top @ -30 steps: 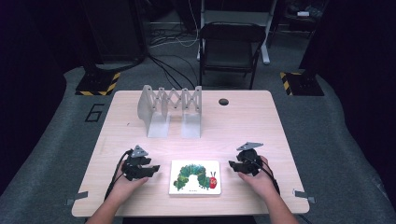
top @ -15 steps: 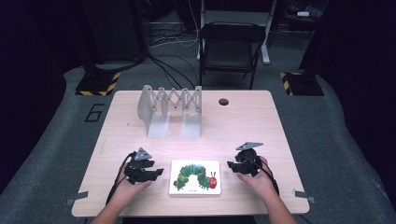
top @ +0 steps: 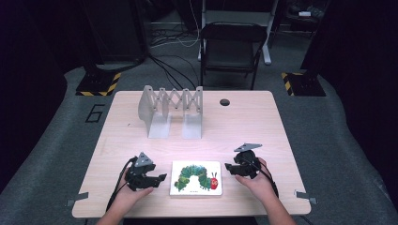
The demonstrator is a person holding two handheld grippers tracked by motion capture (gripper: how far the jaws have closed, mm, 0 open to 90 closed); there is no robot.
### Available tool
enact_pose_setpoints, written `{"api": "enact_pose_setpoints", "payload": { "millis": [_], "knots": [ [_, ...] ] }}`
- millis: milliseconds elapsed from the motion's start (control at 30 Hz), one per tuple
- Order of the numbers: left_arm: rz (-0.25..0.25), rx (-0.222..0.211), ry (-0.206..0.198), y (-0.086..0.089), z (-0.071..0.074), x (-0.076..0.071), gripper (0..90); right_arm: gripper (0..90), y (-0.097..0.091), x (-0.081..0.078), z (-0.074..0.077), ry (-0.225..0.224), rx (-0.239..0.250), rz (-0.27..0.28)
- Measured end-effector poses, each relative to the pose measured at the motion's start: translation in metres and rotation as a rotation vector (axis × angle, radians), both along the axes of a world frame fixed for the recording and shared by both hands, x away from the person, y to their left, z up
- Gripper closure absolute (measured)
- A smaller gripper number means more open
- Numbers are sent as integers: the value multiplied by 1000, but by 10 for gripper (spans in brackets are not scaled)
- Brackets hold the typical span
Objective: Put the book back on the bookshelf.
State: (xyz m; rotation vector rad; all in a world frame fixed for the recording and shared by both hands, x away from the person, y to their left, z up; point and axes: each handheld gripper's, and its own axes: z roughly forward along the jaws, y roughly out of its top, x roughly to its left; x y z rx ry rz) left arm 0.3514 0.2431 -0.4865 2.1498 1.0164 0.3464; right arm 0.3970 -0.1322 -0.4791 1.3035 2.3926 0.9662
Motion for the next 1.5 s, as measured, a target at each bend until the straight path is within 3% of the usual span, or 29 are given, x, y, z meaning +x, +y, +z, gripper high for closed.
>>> {"api": "enact_pose_setpoints", "payload": {
  "millis": [100, 233, 333, 467, 700, 1067, 1233, 1500],
  "knots": [
    [-38, 5, -1, -6, 0, -7, 348, 502, 1, -1, 1, 18, 8, -6],
    [-69, 15, 5, -13, -1, -12, 333, 496, 3, -1, 0, 4, -4, 20],
    [-114, 35, 29, -21, -6, -15, 315, 485, 6, -1, 0, 15, 0, 13],
    [-138, 50, 43, -23, -9, -15, 298, 466, 10, 1, -4, 30, -2, 27],
    [-148, 25, 56, -26, -13, -16, 260, 444, 17, 2, -6, 35, -12, 55],
    [-173, 48, 77, -34, -20, -22, 261, 414, 25, 6, -9, 56, -1, 72],
    [-175, 70, 69, -36, -25, -25, 269, 414, 29, 10, -11, 58, -2, 88],
    [-187, 79, 57, -41, -27, -26, 268, 414, 36, 15, -18, 96, -3, 95]
  ]
}}
